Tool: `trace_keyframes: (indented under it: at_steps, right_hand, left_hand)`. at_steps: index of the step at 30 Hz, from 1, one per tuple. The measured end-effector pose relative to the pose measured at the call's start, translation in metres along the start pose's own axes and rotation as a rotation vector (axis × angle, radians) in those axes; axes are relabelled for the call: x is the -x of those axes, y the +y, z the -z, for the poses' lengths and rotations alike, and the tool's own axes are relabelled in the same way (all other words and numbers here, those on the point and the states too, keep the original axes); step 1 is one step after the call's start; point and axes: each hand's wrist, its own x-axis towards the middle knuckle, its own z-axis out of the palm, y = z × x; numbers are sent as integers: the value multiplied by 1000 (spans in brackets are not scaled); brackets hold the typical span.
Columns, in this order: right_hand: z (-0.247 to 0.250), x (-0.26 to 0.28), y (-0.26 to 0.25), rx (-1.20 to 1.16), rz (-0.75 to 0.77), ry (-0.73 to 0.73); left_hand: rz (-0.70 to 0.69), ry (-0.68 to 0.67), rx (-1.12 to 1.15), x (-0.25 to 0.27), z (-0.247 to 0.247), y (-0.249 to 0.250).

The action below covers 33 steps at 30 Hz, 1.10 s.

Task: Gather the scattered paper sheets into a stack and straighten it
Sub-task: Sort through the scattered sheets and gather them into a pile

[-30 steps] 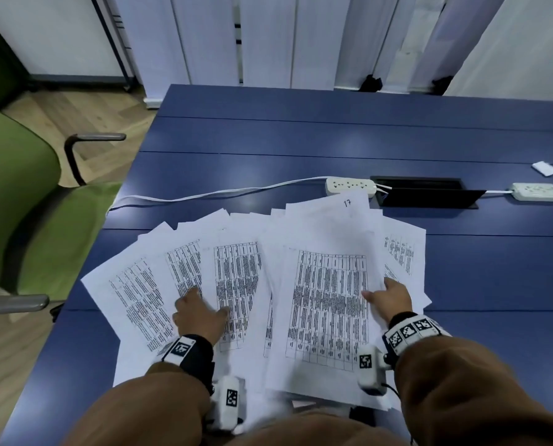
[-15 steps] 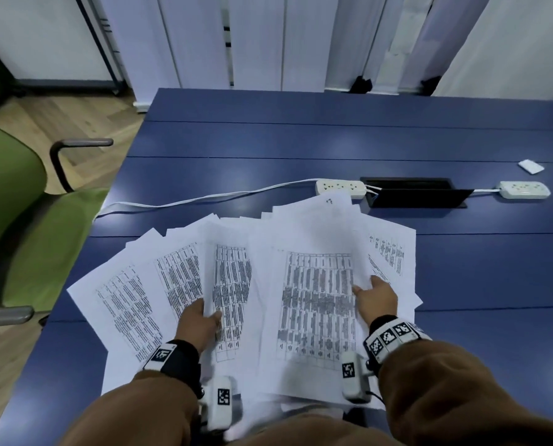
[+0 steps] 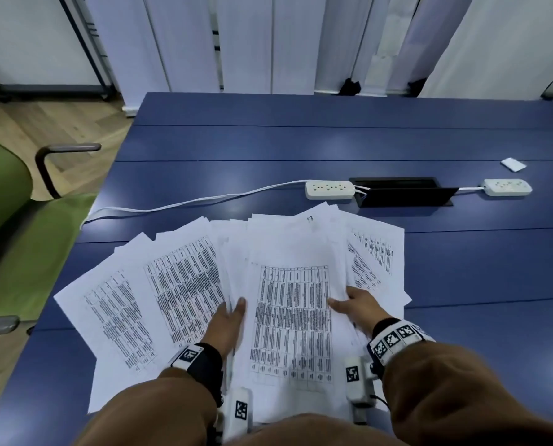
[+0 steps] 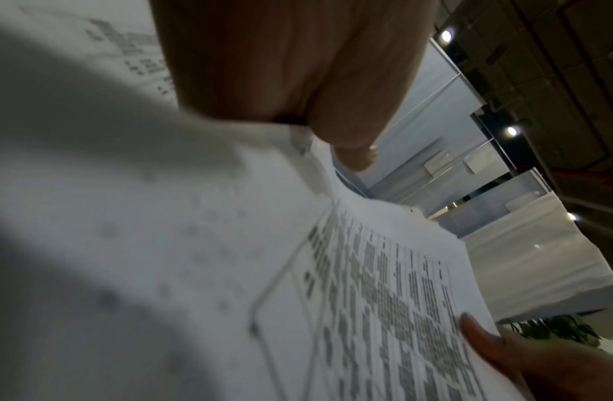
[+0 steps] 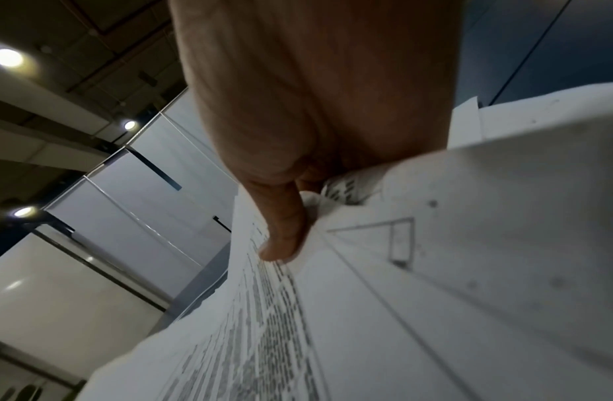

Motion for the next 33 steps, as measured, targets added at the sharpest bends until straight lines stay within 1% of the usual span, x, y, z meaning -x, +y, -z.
trace_keyframes:
  at_steps: [2, 3, 4, 6, 9, 10, 12, 15, 16, 18, 21, 23, 27, 28, 30, 31, 33]
  right_hand:
    - [-3, 1, 4, 26, 16, -16]
    - [-3, 3, 3, 50, 26, -29]
    - [-2, 5, 3, 77, 55, -41]
    - [2, 8, 5, 54, 114, -18]
    - [12, 18, 8, -74, 184, 147]
    - [16, 17, 12, -82, 203, 183]
    - [21, 16, 16, -65, 169, 223]
    - [27, 23, 8, -43, 96, 378]
    - [29, 26, 4, -23, 93, 417]
    - [37, 30, -9, 47, 117, 439]
    - [48, 35, -32, 141, 202, 453]
    - [54, 44, -48, 168, 270, 477]
    - [62, 72, -86, 182, 443, 518]
    - [64, 82, -96, 173, 486, 522]
    - [66, 101, -116, 150, 577, 543]
    - [68, 111, -125, 130, 640, 560]
    - [71, 129, -140, 63, 777, 581]
  left_hand:
    - [-35, -67, 35, 14, -11, 9]
    - [-19, -93, 33, 15, -15, 8]
    - [-11, -107, 38, 15, -19, 5]
    - [0, -86, 68, 13, -20, -1]
    - [28, -62, 146, 5, -9, -9]
    - [33, -55, 171, 4, -3, -11]
    - [37, -60, 224, 2, 12, -16]
    - [24, 5, 279, 0, 34, -18]
    - [32, 43, 289, 1, 41, -19]
    - [26, 92, 305, -1, 55, -27]
    - [42, 95, 310, -5, 65, -42]
    - [9, 102, 284, -3, 63, -46]
    - [-174, 251, 163, 0, 55, -52]
    - [-236, 264, 132, 2, 53, -51]
    - [-331, 248, 45, 6, 51, -48]
    - [-356, 224, 7, 6, 51, -49]
    - [-367, 158, 17, 7, 53, -48]
